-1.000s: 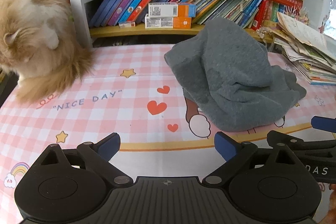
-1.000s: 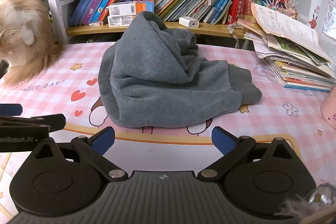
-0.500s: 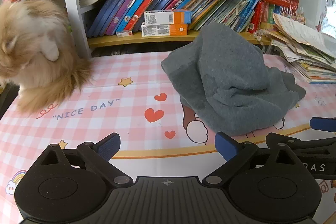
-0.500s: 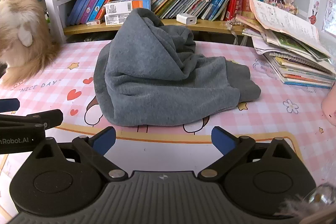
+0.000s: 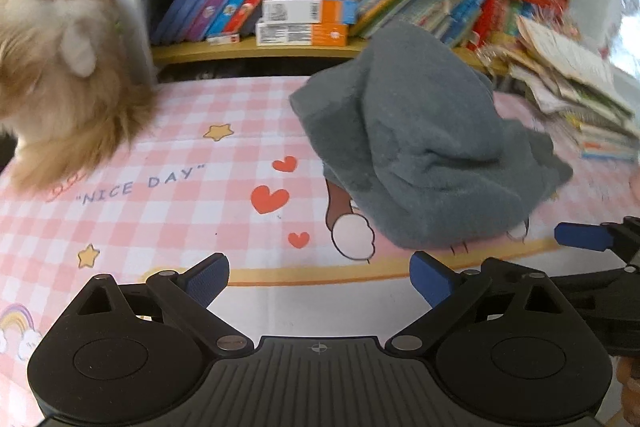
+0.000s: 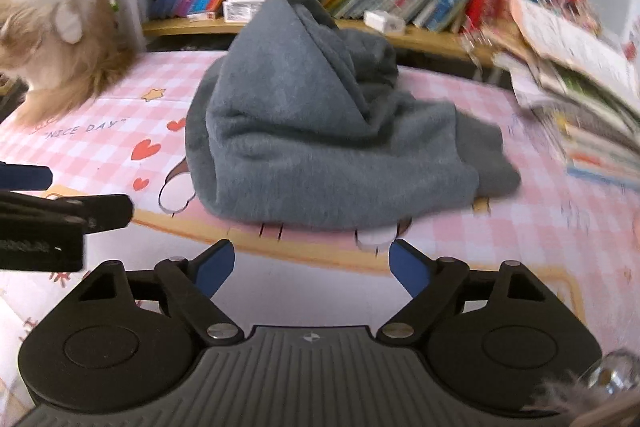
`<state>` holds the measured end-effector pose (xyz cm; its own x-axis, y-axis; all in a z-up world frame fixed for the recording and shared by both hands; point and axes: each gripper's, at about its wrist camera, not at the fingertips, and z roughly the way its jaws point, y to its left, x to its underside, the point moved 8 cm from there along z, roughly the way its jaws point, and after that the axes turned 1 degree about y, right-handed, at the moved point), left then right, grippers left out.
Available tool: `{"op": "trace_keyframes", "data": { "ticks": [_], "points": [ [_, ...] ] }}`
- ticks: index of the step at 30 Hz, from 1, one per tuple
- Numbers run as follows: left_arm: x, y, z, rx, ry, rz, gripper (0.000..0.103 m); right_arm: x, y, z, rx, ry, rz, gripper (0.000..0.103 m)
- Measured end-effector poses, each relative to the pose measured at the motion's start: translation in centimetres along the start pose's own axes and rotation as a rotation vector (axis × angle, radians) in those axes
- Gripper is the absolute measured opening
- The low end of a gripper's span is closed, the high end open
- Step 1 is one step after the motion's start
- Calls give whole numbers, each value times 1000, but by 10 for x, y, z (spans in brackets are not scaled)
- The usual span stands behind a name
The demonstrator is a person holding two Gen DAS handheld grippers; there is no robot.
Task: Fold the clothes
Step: 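Grasp the grey sweatshirt with the right gripper and lift it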
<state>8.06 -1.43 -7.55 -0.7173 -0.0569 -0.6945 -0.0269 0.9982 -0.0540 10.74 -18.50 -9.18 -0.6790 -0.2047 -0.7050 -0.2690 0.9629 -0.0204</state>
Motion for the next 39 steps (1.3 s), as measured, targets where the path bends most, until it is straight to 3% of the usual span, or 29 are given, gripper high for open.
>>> {"op": "trace_keyframes", "data": {
  "ticks": [6, 11, 12, 14, 15, 17, 19, 25, 27, 31, 35, 39],
  "points": [
    [-1, 8, -9, -44, -19, -28, 98, -39, -4, 19, 15, -71, -169, 83],
    [3, 9, -21, -76, -33, -14, 98, -56, -1, 55, 16, -45, -317, 79],
    [4, 9, -24, -81, -37, -11, 98, -56, 1, 62, 5, -28, -336, 72],
    [6, 10, -29, -92, -43, -7, 98, -54, 5, 73, -17, -2, -361, 45],
    [8, 12, -30, -97, -46, -7, 98, -53, 7, 75, -24, 1, -361, 38],
    [10, 16, -34, -109, -49, -14, 98, -51, 11, 73, -30, 6, -337, 21],
    [11, 22, -37, -117, -53, -34, 98, -48, 13, 68, -36, 11, -318, 12],
    [11, 40, -44, -111, -70, -76, 98, -19, 30, 29, -216, 61, -83, 9],
    [12, 47, -46, -116, -75, -73, 98, -1, 40, 14, -284, 100, 89, 9],
    [13, 64, -61, -84, -106, -59, 98, 14, 65, -5, -327, 130, 231, 8],
    [14, 90, -84, -54, -158, -71, 99, -11, 92, -29, -333, 65, 258, 7],
    [17, 129, -107, -62, -204, -124, 99, -66, 134, -65, -370, -100, 198, 7]
  ]
}}
